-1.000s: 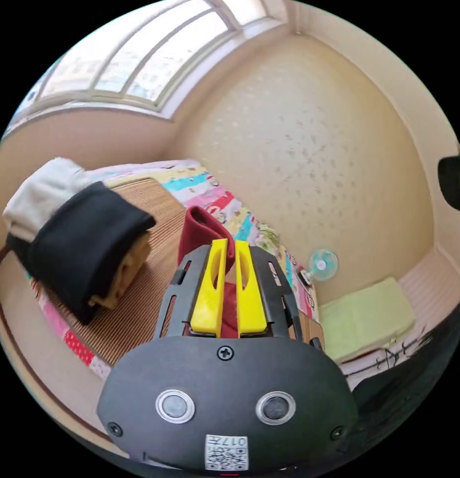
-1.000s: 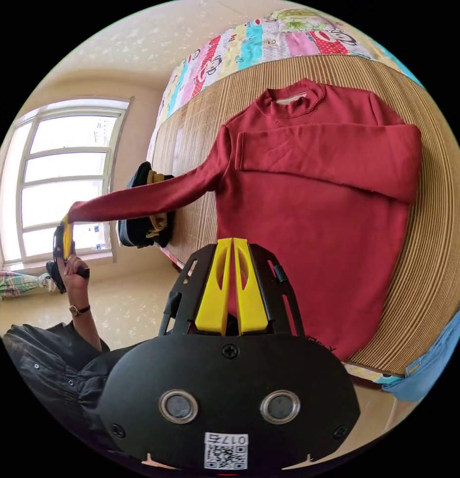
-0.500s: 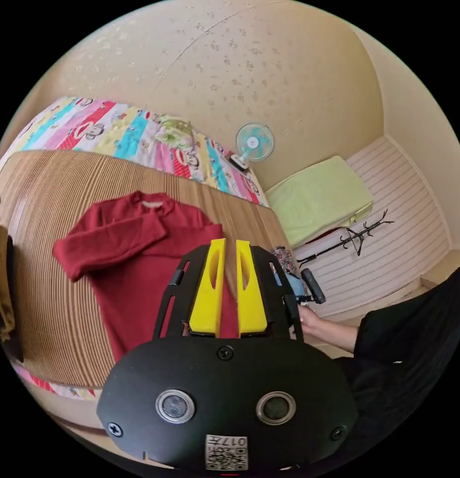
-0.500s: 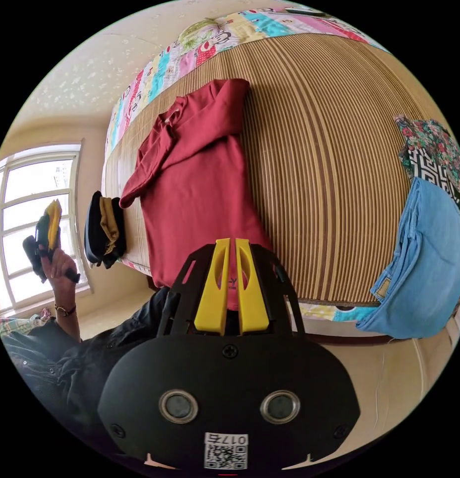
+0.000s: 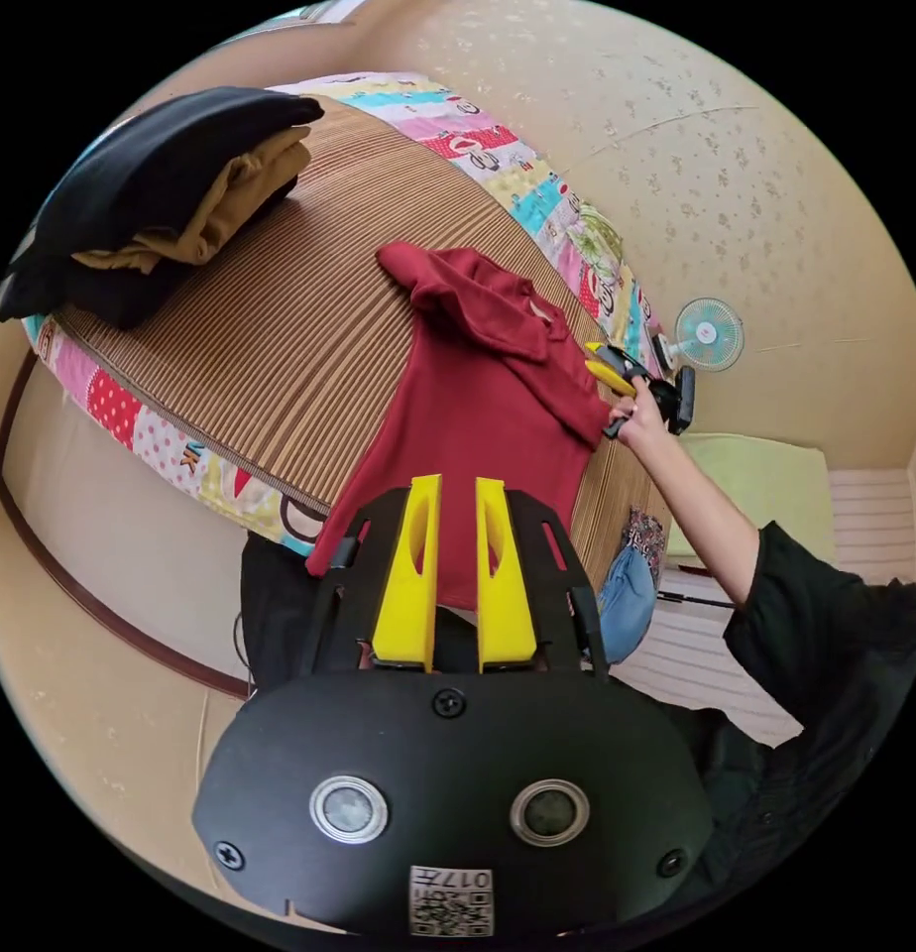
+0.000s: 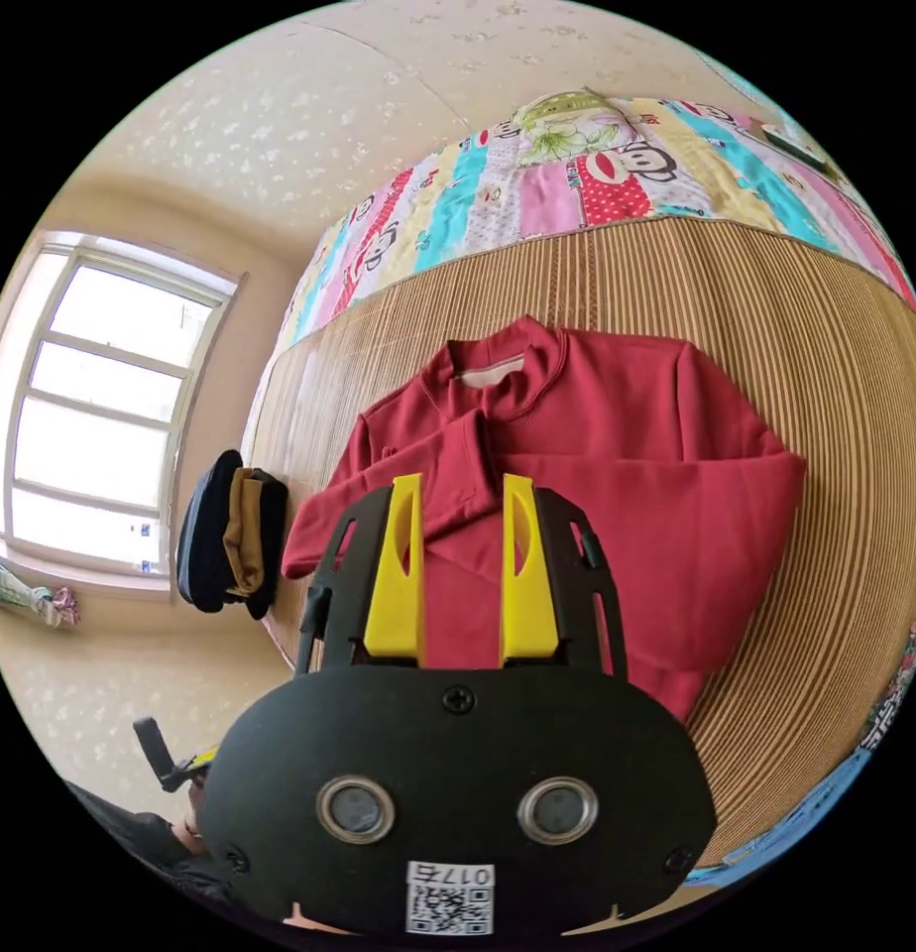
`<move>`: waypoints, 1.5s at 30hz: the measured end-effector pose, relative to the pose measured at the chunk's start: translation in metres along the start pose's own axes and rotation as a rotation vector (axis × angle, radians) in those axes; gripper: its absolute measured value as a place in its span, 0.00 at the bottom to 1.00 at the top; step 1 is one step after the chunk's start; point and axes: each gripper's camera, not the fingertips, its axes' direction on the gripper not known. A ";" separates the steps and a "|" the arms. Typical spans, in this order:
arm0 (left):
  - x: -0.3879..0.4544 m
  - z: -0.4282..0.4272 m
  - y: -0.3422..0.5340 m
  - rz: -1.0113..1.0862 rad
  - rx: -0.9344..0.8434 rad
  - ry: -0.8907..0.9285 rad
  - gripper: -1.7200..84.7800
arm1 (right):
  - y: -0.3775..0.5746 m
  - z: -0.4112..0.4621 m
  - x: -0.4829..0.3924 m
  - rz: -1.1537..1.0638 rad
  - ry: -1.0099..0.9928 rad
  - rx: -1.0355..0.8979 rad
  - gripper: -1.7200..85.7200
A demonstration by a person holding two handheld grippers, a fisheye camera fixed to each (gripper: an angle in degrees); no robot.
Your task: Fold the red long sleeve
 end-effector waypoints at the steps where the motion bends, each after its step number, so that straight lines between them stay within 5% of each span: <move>1: -0.002 0.005 0.005 0.006 -0.026 -0.004 0.09 | -0.009 0.022 -0.004 -0.014 0.063 -0.057 0.13; 4: -0.015 0.009 0.012 0.008 -0.071 -0.022 0.09 | -0.004 0.068 -0.014 -0.127 0.236 -0.212 0.10; 10: -0.067 -0.009 0.022 -0.048 -0.109 -0.091 0.09 | 0.016 -0.011 -0.038 -0.232 0.241 0.013 0.06; 13: -0.090 -0.021 0.014 -0.057 -0.120 -0.115 0.09 | 0.030 -0.061 -0.019 -0.135 0.353 0.122 0.06; 18: -0.106 -0.024 -0.023 0.042 -0.152 -0.142 0.12 | 0.055 -0.073 0.052 0.042 0.537 -0.033 0.06; 23: -0.121 0.009 -0.065 0.178 -0.343 -0.131 0.15 | 0.121 -0.119 0.094 0.026 0.304 -0.091 0.10; 29: -0.141 0.049 -0.104 0.199 -0.546 -0.077 0.16 | 0.235 -0.150 0.153 0.079 0.103 -0.391 0.15; 33: -0.144 0.065 -0.122 0.138 -0.631 -0.052 0.08 | 0.296 -0.169 0.188 0.203 0.033 -0.435 0.16; 40: -0.172 -0.002 -0.134 0.007 -0.516 0.066 0.05 | 0.361 -0.187 0.247 0.650 -0.373 -0.148 0.16; 45: -0.180 -0.068 -0.152 -0.158 -0.267 0.039 0.05 | 0.369 -0.193 0.246 0.653 -0.355 -0.083 0.16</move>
